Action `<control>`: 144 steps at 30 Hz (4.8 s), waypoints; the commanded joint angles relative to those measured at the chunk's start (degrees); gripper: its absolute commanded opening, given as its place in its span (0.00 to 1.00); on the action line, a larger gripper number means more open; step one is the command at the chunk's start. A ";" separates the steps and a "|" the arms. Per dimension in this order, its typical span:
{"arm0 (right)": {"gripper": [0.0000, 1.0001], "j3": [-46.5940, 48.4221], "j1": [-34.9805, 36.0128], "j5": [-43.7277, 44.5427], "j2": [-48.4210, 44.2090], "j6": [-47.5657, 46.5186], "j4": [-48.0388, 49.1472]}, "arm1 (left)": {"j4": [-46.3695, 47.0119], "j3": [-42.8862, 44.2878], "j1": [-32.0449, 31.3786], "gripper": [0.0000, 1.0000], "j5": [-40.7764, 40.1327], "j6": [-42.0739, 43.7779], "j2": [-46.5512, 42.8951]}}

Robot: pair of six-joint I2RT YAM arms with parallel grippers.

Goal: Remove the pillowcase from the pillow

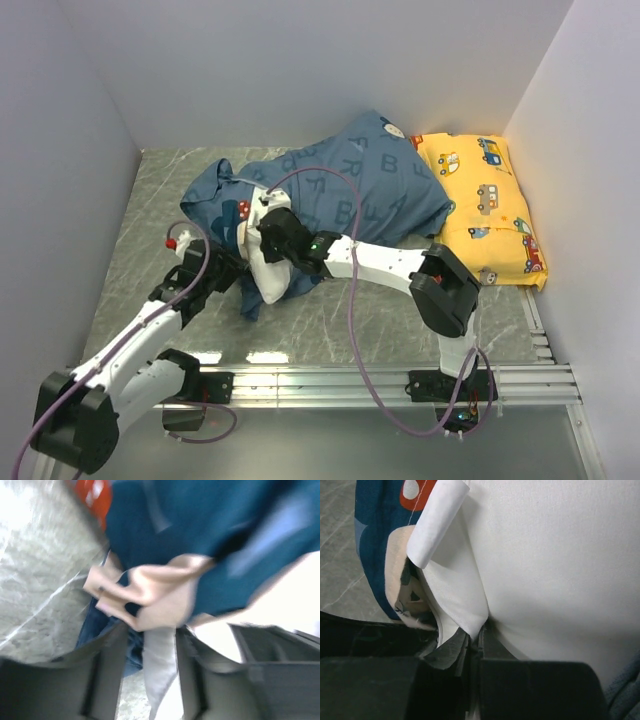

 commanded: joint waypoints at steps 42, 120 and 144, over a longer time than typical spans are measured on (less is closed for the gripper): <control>0.00 -22.31 -13.53 -12.65 -41.67 2.17 -6.70 | 1.82 22.61 22.20 0.00 -5.93 13.89 26.77; 0.17 23.03 -10.83 -35.70 -3.97 10.71 -6.78 | 1.40 18.12 -0.47 0.00 -8.82 7.82 2.17; 0.72 -19.40 -9.33 -6.33 -27.71 0.24 -1.97 | -2.83 24.28 0.41 0.00 -7.16 10.54 0.23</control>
